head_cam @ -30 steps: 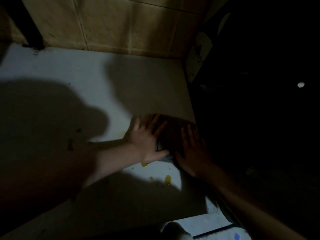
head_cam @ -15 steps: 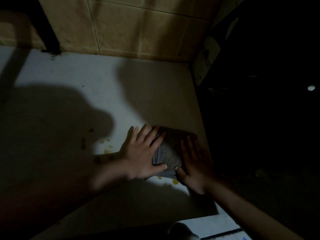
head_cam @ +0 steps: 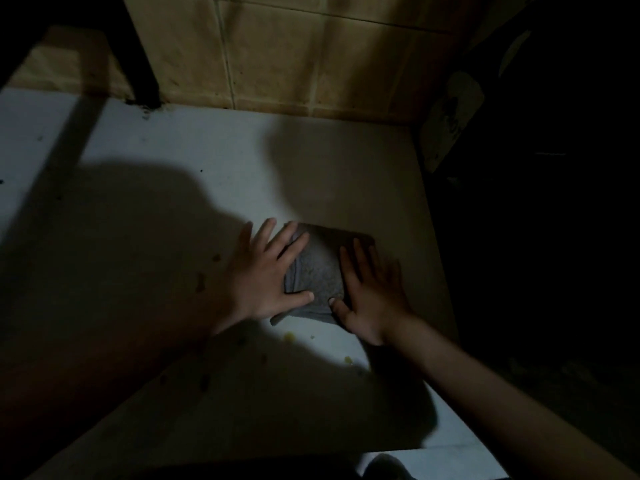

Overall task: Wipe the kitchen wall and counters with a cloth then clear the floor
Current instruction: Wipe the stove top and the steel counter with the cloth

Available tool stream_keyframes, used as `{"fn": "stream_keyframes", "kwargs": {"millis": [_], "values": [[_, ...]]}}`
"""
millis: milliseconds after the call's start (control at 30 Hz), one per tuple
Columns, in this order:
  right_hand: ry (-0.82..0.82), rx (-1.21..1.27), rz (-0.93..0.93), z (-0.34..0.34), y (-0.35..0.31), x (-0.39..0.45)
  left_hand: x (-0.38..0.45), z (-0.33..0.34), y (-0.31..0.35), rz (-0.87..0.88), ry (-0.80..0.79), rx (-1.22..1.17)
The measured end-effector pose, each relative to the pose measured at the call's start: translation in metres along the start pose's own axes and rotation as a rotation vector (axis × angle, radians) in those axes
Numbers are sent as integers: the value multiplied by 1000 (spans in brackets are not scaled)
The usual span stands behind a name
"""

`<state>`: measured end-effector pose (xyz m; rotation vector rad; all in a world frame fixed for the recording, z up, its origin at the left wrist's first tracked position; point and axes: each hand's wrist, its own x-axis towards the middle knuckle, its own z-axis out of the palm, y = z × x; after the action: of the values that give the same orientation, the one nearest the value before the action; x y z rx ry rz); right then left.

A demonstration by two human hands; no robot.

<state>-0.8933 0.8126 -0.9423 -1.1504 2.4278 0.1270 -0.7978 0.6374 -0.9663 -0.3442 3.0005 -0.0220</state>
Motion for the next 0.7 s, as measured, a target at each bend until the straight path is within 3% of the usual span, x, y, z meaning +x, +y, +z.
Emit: {"fn": "stream_keyframes", "kwargs": {"millis": [700], "values": [[-59,-106,-166,14,-21,-14,-61,17,-8,-86,-8,-35]]}}
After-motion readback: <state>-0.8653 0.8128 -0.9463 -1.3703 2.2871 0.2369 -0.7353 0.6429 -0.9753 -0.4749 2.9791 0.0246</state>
